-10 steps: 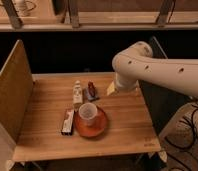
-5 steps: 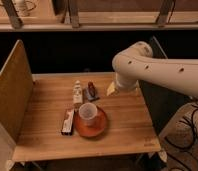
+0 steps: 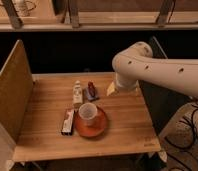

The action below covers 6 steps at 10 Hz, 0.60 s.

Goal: Drag the pepper across the table

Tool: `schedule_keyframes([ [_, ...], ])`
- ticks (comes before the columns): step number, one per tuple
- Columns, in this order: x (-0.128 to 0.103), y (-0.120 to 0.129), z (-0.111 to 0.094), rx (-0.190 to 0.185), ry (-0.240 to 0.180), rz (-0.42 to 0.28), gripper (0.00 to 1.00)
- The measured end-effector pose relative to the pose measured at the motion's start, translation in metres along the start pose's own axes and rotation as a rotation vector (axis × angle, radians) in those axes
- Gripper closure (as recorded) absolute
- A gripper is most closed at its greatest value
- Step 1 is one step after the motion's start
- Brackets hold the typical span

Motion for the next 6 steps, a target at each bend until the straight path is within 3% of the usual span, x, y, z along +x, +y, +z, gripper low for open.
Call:
schedule_keyframes([
  [3, -0.015, 0.006, -0.013, 0.024, -0.063, -0.093, 0.26],
  [5, -0.056, 0.03, -0.033, 0.088, -0.18, -0.276, 0.26],
  [6, -0.072, 0.042, -0.036, 0.105, -0.213, -0.335, 0.26],
])
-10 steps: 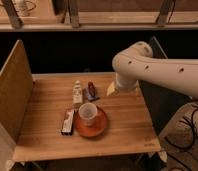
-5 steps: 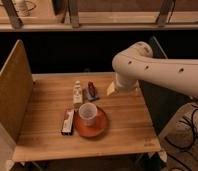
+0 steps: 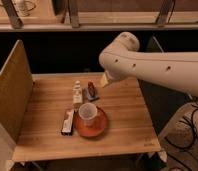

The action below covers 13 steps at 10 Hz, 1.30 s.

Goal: Drag the pepper across the table

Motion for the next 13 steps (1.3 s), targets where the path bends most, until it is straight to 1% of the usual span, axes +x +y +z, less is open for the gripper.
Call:
schedule_keyframes([
  [1, -0.021, 0.011, 0.002, 0.004, -0.036, -0.058, 0.26],
  [2, -0.035, 0.017, 0.003, 0.004, -0.058, -0.09, 0.26],
  [4, -0.033, 0.013, 0.003, 0.008, -0.056, -0.085, 0.26],
  [6, -0.033, 0.015, 0.0, 0.012, -0.056, -0.091, 0.26],
  [7, -0.03, 0.007, -0.005, 0.037, -0.061, -0.077, 0.26],
  [8, -0.028, -0.004, -0.009, 0.064, -0.072, -0.046, 0.26],
  [9, -0.027, -0.018, -0.013, 0.096, -0.087, 0.011, 0.26],
  [10, -0.025, -0.032, -0.01, 0.12, -0.094, 0.073, 0.26],
  [11, -0.022, -0.047, -0.001, 0.14, -0.097, 0.162, 0.26],
  [12, -0.017, -0.055, 0.029, 0.132, -0.083, 0.298, 0.26],
  [13, -0.015, -0.055, 0.044, 0.12, -0.074, 0.347, 0.26],
])
